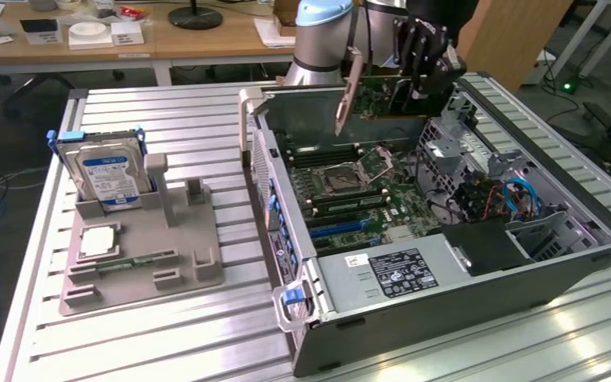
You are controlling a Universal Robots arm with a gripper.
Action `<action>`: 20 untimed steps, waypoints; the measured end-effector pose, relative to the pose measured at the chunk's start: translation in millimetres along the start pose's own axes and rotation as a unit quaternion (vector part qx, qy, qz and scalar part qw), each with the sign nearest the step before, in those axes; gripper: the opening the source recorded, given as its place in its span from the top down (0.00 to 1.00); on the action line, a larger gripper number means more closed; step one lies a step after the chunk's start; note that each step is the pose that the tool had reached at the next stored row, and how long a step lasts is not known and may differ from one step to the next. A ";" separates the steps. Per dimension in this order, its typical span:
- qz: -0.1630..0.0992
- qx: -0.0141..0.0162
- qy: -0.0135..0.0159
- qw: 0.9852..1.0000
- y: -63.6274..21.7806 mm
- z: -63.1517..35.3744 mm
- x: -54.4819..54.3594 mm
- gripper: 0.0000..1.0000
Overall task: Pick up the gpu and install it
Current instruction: 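Insert the gpu into the slot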
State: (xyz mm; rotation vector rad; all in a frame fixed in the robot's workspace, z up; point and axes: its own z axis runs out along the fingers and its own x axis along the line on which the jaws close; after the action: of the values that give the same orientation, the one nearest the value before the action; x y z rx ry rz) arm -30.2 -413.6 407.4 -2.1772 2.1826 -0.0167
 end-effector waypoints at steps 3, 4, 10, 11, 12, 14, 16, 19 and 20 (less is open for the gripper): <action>-0.012 0.000 -0.001 1.000 0.0 0.0 0.4 0.72; -0.016 -0.001 -0.001 1.000 0.0 0.0 0.5 0.72; -0.042 -0.001 -0.002 0.999 0.0 -0.1 1.3 0.72; -0.046 -0.002 -0.002 0.999 0.0 -0.1 1.5 0.72; -0.050 -0.002 -0.002 0.999 0.0 -0.1 1.6 0.72; -0.059 -0.002 -0.003 0.998 0.0 -0.1 1.7 0.72; -0.068 -0.002 -0.003 0.998 0.0 -0.1 1.9 0.72; -0.081 -0.003 -0.004 0.997 0.0 -0.1 2.1 0.72; -0.086 -0.003 -0.004 0.996 0.0 -0.1 2.1 0.72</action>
State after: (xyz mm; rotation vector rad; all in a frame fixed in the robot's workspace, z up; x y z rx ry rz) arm -30.2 -415.7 407.4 -2.3556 1.9877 -0.0089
